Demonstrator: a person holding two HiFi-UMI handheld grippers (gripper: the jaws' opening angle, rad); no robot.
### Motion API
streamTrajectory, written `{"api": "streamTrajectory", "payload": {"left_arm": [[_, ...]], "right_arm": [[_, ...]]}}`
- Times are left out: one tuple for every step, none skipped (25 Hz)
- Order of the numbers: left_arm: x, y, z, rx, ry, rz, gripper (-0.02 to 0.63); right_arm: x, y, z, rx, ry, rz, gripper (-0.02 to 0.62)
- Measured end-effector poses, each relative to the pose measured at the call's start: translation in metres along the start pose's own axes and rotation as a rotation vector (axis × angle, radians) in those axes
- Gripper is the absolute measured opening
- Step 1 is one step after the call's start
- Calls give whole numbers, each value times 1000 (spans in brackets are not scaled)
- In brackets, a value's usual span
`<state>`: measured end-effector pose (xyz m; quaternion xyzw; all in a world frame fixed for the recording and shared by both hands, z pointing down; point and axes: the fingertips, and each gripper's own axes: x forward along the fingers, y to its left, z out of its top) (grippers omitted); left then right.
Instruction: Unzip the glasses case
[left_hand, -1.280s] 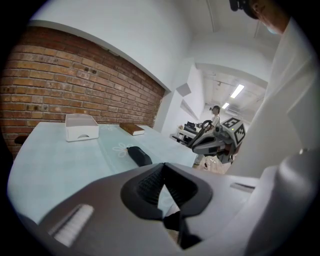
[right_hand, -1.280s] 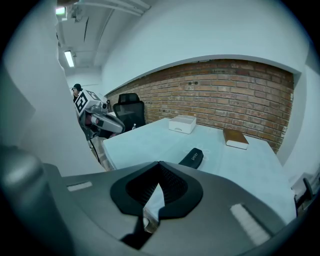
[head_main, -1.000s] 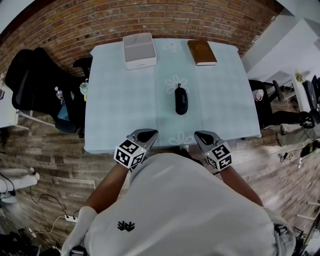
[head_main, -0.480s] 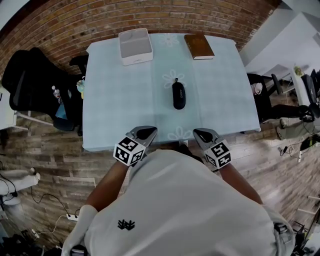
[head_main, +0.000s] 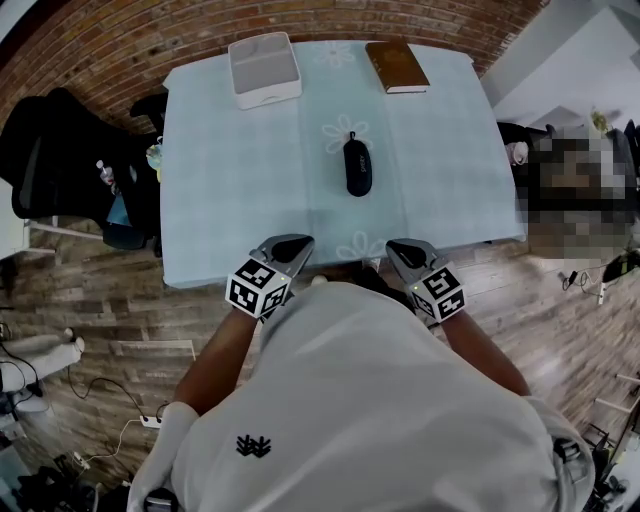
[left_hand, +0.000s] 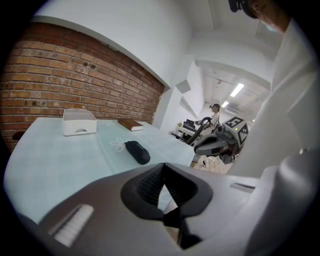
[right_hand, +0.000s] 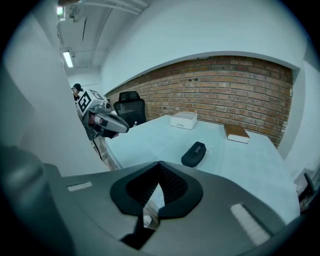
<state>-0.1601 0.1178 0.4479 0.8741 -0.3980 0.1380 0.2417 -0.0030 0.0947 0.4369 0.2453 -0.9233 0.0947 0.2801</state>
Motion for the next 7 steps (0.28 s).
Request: {"api": "streamTrajectory", "payload": {"left_arm": [[1,1,0,1,-1,1,54],[3,2,0,2,-2,3,54],[5,3,1,3,-4,4,54],[8,5,2,3,-6,5,54],[10,6,3,3,-8,6,54],[13,8,3,4,-10,7,54],[16,10,4,4,-12,8,54]], "right_arm": [[1,0,-1,-2,3,3,0],[3,-1,-1,-5,4,6,0],[5,-3,-1,-8,4,7,0],[6,-5,0,-11,4,9,0],[8,-8,0,-14,3,9,0],[10,-10,0,-17,2,10,0],[12,-13,1,-20,2,11,0]]}}
